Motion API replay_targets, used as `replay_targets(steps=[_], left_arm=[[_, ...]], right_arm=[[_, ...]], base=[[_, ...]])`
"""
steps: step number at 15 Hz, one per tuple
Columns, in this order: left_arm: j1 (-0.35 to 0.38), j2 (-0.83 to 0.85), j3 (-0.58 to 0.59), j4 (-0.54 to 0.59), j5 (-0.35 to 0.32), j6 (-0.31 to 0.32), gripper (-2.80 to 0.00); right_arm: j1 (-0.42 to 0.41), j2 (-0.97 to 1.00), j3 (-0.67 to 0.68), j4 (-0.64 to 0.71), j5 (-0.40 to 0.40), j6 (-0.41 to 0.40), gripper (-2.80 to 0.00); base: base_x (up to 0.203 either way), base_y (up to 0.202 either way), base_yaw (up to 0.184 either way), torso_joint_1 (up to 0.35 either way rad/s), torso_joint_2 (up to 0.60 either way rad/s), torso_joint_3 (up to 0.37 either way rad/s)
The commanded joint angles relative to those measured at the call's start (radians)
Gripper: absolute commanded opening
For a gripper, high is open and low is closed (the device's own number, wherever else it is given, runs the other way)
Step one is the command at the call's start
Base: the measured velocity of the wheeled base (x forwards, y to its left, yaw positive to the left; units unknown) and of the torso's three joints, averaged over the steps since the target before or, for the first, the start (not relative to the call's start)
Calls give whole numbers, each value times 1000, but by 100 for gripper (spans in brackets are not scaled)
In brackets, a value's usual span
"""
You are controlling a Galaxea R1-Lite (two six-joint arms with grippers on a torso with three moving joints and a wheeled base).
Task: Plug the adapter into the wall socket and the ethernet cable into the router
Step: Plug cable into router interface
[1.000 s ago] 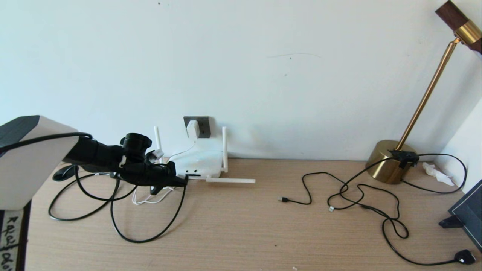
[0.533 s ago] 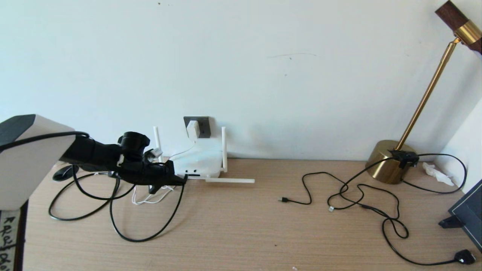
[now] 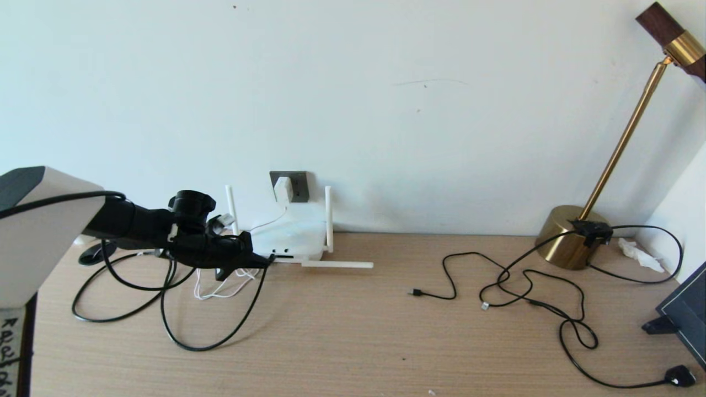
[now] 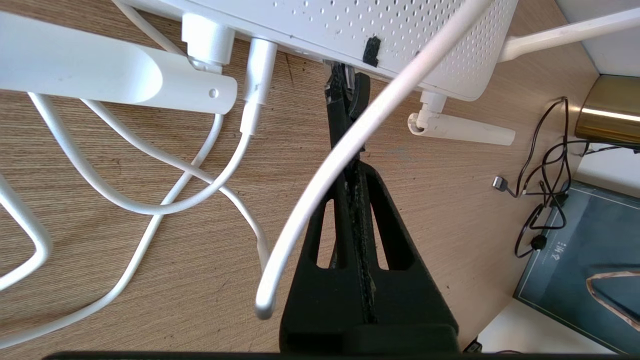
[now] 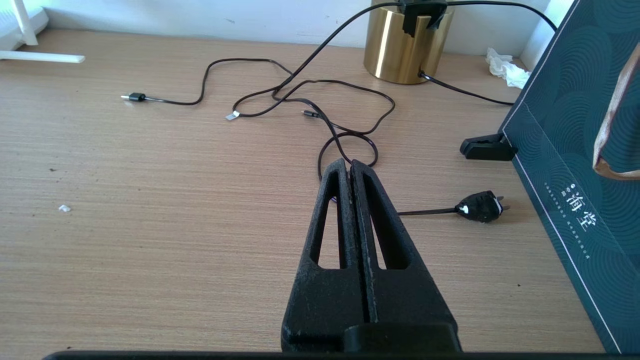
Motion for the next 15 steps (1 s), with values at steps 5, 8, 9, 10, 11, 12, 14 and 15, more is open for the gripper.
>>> replay_targets(steps=[5, 8, 9, 10, 11, 12, 14, 15], left_arm=[[0, 13, 4, 3, -17, -4, -280], [-1, 15, 12, 3, -17, -4, -280], [-1, 15, 12, 4, -17, -4, -280], [-4, 15, 12, 4, -17, -4, -280], [-6, 15, 12, 4, -17, -4, -280], [-9, 15, 12, 4, -17, -4, -280], [-13, 15, 12, 4, -17, -4, -280], [-15, 19, 12, 4, -17, -6, -280]], right_arm=[[0, 2, 0, 1, 0, 1, -280], [0, 2, 0, 1, 1, -1, -280], [0, 2, 0, 1, 0, -1, -280], [0, 2, 0, 1, 1, -1, -280], [0, 2, 0, 1, 1, 0, -280], [0, 2, 0, 1, 0, -1, -280], [0, 2, 0, 1, 1, -1, -280], [0, 2, 0, 1, 1, -1, -280]], base=[[0, 0, 0, 0, 0, 0], [0, 0, 0, 0, 0, 0], [0, 0, 0, 0, 0, 0], [0, 0, 0, 0, 0, 0], [0, 0, 0, 0, 0, 0], [0, 0, 0, 0, 0, 0], [0, 0, 0, 0, 0, 0], [0, 0, 0, 0, 0, 0]])
